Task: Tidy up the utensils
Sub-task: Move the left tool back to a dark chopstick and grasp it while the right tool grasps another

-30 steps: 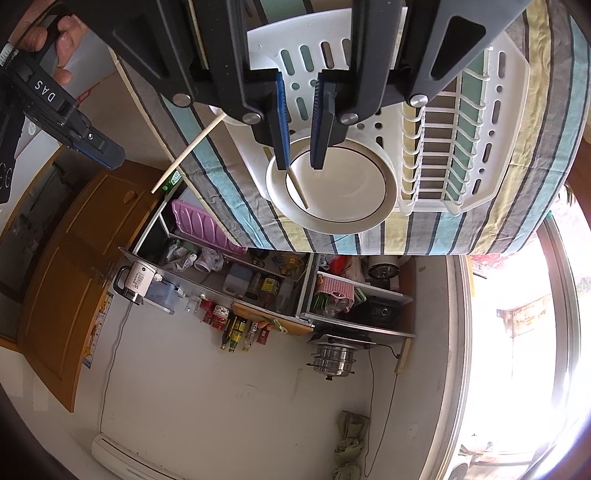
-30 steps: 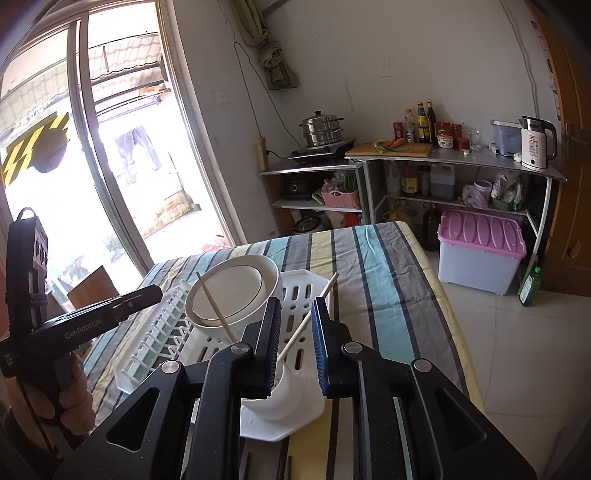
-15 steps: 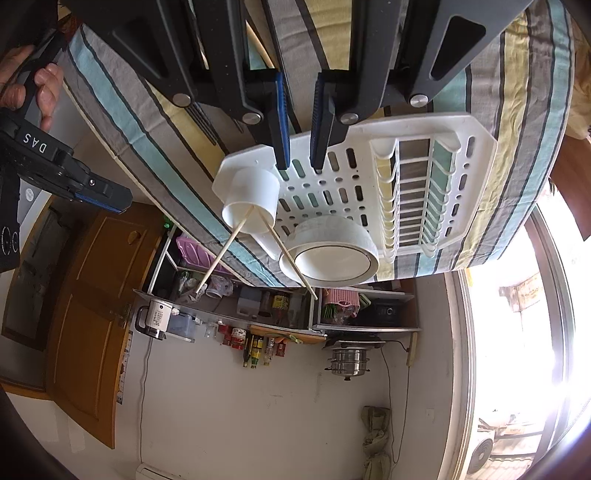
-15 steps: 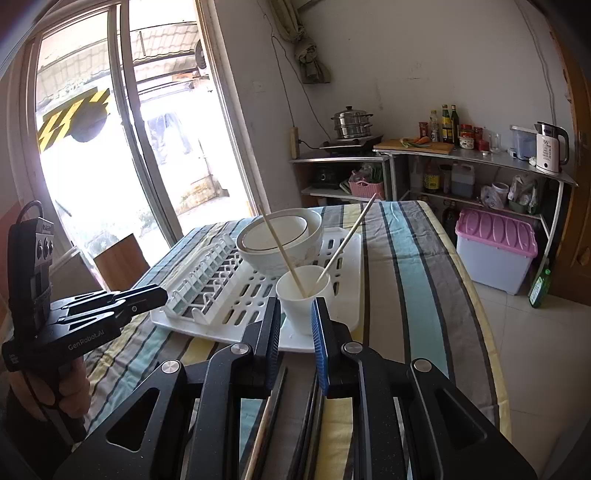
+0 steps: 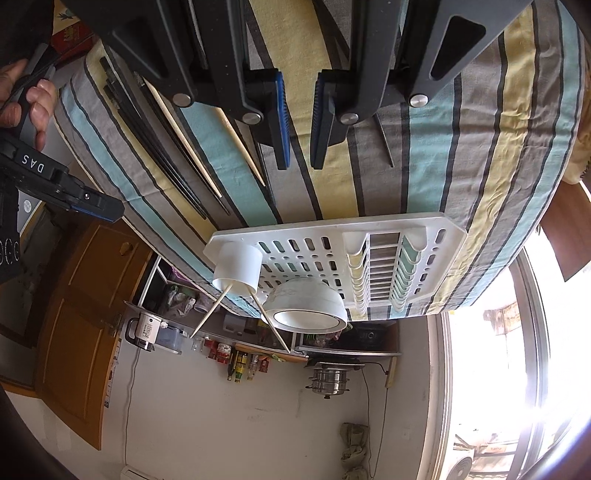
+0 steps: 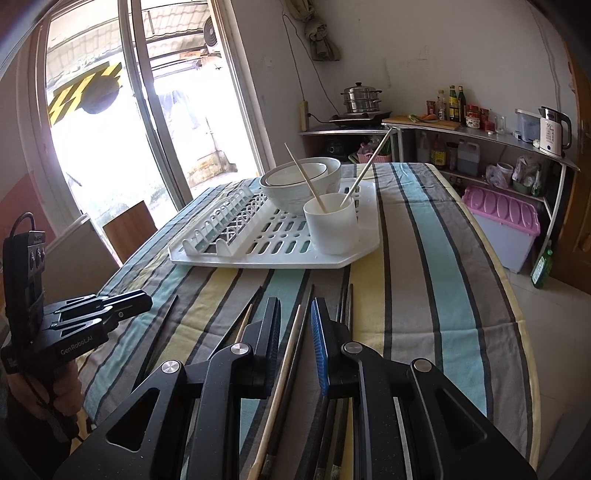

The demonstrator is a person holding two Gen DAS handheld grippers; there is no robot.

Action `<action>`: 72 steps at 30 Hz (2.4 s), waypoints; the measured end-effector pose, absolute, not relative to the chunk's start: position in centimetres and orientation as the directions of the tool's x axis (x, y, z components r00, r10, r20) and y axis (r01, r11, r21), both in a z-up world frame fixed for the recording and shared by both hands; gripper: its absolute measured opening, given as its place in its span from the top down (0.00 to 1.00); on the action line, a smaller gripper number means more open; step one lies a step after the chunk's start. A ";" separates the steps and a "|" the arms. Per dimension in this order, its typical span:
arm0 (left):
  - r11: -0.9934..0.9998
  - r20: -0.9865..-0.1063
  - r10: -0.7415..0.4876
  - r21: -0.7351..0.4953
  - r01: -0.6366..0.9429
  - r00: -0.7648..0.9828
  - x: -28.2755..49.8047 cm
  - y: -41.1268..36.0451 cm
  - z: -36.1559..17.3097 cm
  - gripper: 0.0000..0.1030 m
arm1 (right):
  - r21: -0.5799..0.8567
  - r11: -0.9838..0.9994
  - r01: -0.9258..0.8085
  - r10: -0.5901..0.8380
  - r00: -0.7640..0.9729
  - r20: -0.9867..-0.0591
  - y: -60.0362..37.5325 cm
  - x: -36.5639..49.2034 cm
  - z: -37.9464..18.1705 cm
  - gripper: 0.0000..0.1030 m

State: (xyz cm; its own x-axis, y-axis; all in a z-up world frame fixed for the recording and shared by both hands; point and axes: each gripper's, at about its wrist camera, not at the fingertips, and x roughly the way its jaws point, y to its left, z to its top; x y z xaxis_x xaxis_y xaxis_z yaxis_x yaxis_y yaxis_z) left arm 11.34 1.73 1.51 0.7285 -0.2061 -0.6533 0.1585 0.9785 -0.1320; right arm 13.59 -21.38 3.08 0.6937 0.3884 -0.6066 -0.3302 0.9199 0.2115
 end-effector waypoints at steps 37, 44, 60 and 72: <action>0.988 -0.780 -0.059 -0.136 -0.076 0.623 15.3 7.7 -3.7 0.78 | 0.178 0.911 -0.372 0.371 0.552 -0.746 -15.4 19.1 -1.6 0.83; 0.985 -0.785 -0.094 -0.162 -0.056 0.612 16.0 7.5 -4.2 0.78 | 0.152 0.931 -0.333 0.325 0.563 -0.760 -15.4 20.7 -1.9 0.83; 0.993 -0.791 -0.069 -0.115 -0.037 0.608 17.7 5.7 -4.6 0.78 | 0.062 0.959 -0.276 0.201 0.507 -0.838 -15.6 26.1 -4.3 0.85; 0.998 -0.797 -0.043 -0.059 -0.006 0.603 18.8 4.2 -4.7 0.95 | 0.002 0.950 -0.313 0.167 0.503 -0.848 -14.5 26.3 -4.3 0.95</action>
